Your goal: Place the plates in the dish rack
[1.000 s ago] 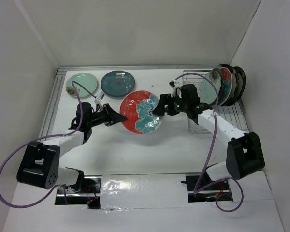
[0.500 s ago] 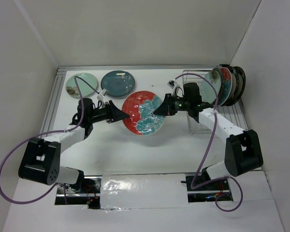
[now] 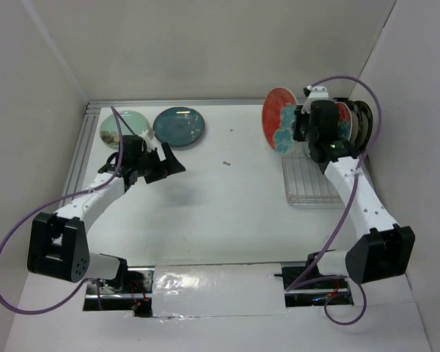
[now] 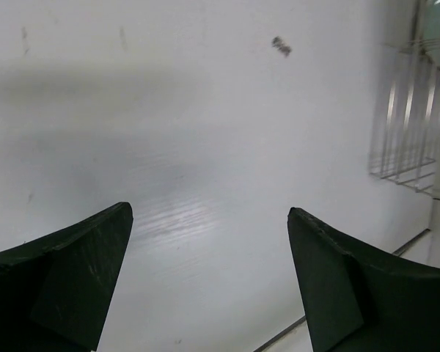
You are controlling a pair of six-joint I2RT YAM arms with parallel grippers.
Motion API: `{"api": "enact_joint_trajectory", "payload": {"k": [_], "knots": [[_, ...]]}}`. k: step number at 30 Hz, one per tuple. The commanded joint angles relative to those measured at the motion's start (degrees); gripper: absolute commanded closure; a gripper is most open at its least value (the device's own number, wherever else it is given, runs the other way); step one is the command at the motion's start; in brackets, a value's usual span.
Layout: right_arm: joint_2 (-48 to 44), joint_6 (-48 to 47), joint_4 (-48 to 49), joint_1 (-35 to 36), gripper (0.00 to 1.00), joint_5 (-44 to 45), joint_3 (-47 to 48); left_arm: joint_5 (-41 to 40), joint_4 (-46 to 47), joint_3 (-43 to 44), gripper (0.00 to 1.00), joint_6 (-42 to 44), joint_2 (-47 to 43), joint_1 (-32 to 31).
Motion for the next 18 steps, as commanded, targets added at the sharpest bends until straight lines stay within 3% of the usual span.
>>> {"api": "enact_joint_trajectory", "payload": {"k": [1,5,9,18], "knots": [[-5.85,-5.35,16.13,-0.37,1.0,15.55,3.36,-4.39,-8.36,2.52,0.0,4.97,-0.79,0.15],[-5.85,-10.1,23.08,-0.99,1.0,23.63,2.12,-4.39,-8.89,2.52,0.0,6.29,-0.26,0.15],[-2.35,-13.0,26.96,-2.83,1.0,26.28,2.12,-3.69,-8.89,2.52,0.0,6.29,1.32,0.15],[5.21,-12.84,29.07,-6.79,1.0,24.19,1.41,-2.1,-8.36,3.57,0.0,6.29,3.87,1.82]]}}
